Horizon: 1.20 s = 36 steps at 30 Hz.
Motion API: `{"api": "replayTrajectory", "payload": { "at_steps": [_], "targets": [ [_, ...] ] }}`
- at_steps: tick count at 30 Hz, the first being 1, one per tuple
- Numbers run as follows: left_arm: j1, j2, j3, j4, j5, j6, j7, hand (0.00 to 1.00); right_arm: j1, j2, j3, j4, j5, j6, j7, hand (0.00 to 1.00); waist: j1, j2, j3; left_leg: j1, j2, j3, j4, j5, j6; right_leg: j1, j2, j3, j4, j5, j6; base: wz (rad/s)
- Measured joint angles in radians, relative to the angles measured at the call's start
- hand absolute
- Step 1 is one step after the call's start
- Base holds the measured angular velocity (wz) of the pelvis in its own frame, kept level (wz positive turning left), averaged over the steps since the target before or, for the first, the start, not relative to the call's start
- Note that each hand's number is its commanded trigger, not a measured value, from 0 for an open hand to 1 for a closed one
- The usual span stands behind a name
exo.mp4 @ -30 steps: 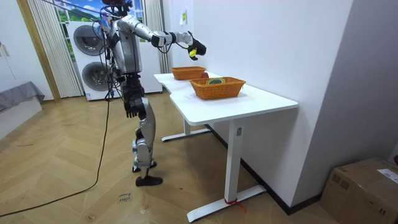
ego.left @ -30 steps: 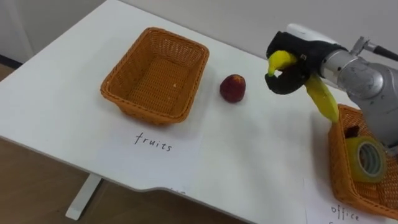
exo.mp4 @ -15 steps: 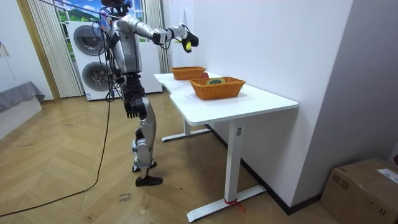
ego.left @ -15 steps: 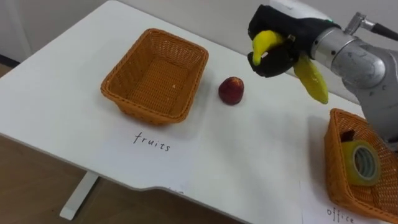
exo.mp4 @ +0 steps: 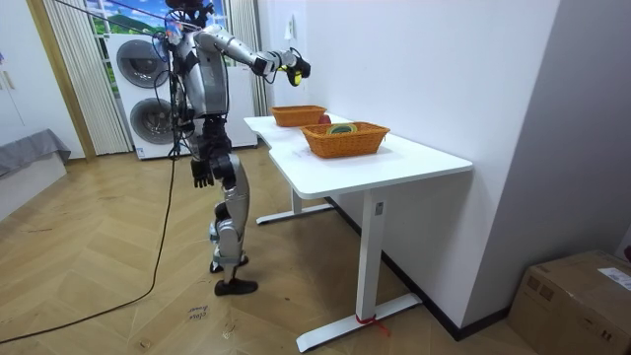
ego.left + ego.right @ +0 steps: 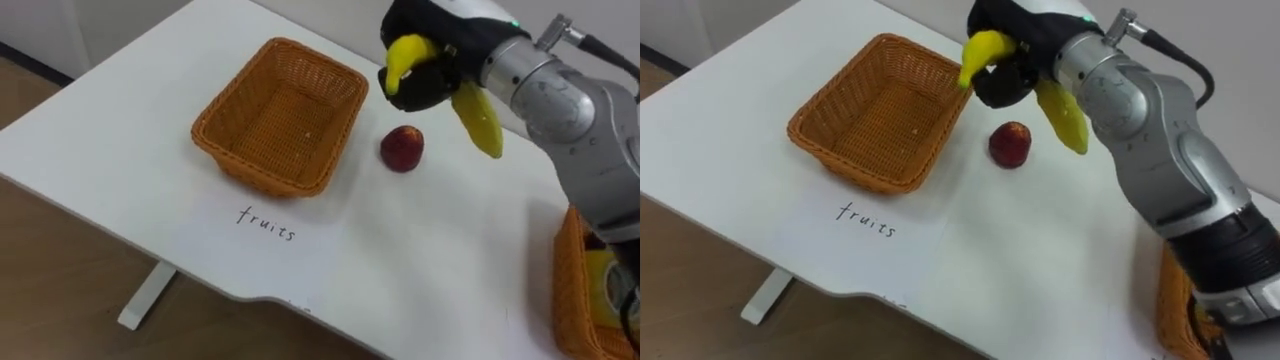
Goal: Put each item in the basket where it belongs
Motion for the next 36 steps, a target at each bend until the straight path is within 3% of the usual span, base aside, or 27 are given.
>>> {"api": "replayTrajectory", "payload": {
  "at_steps": [7, 10, 15, 17, 18, 20, 21, 27, 36],
  "targets": [
    [-0.001, -0.002, 0.0, -0.011, 0.001, 0.004, 0.0, 0.0, -0.065, 0.042, 0.023, 0.079, 0.013, -0.001, -0.112, 1.0, 0.051, -0.018, 0.0024, -0.001, 0.0, -0.022, 0.007, 0.0, 0.0, 0.009, -0.001, -0.025, -0.002, 0.0, 0.0, 0.13],
    [-0.004, -0.007, 0.0, -0.022, 0.002, 0.009, -0.001, 0.0, -0.07, 0.049, 0.059, 0.101, 0.012, -0.005, -0.128, 1.0, 0.054, -0.017, 0.0028, -0.015, -0.007, -0.048, 0.013, -0.002, 0.002, 0.01, -0.004, -0.049, -0.003, 0.0, 0.0, 0.24],
    [-0.011, -0.003, -0.011, -0.022, 0.002, 0.012, -0.006, 0.0, -0.088, 0.057, 0.083, 0.199, 0.012, -0.01, -0.137, 0.99, 0.065, -0.013, 0.0062, -0.034, -0.017, -0.073, 0.029, -0.001, 0.003, 0.01, -0.01, -0.051, -0.002, -0.005, 0.008, 0.18],
    [-0.005, -0.002, -0.018, -0.022, -0.002, 0.013, -0.009, 0.0, -0.092, 0.065, 0.083, 0.229, 0.015, -0.014, -0.156, 0.8, 0.077, -0.009, 0.0092, -0.033, -0.018, -0.072, 0.028, -0.001, 0.003, 0.011, -0.011, -0.051, -0.002, -0.006, 0.01, -0.02],
    [-0.005, -0.002, -0.018, -0.022, -0.003, 0.013, -0.009, 0.0, -0.092, 0.067, 0.083, 0.235, 0.019, -0.016, -0.162, 0.61, 0.079, -0.009, 0.0097, -0.033, -0.018, -0.072, 0.028, -0.001, 0.003, 0.011, -0.011, -0.051, -0.002, -0.007, 0.011, 0.0],
    [-0.003, -0.002, -0.018, -0.022, -0.004, 0.012, -0.009, 0.0, -0.092, 0.071, 0.084, 0.241, 0.044, -0.031, -0.184, 0.07, 0.084, -0.006, 0.0117, -0.032, -0.017, -0.072, 0.027, 0.0, 0.002, 0.011, -0.01, -0.05, -0.003, -0.007, 0.012, 0.0],
    [-0.002, -0.002, -0.018, -0.022, -0.004, 0.012, -0.009, 0.0, -0.092, 0.071, 0.084, 0.242, 0.048, -0.037, -0.19, 0.0, 0.085, -0.006, 0.012, -0.032, -0.017, -0.072, 0.027, 0.0, 0.001, 0.011, -0.01, -0.05, -0.003, -0.007, 0.012, 0.0],
    [-0.002, 0.0, -0.018, -0.023, -0.003, 0.007, -0.014, 0.0, -0.097, 0.071, 0.094, 0.272, 0.085, -0.065, -0.247, 0.0, 0.101, -0.006, 0.0123, -0.029, -0.015, -0.072, 0.023, 0.0, 0.001, 0.013, -0.009, -0.051, -0.003, -0.007, 0.012, 0.0],
    [0.003, 0.011, -0.017, -0.035, 0.002, 0.007, -0.037, 0.0, -0.098, 0.076, 0.12, 0.278, 0.083, -0.068, -0.269, 0.0, 0.111, -0.006, 0.0124, -0.029, -0.015, -0.072, 0.023, 0.0, 0.001, 0.013, -0.01, -0.064, -0.003, -0.007, 0.012, 0.0]
  ]
}}
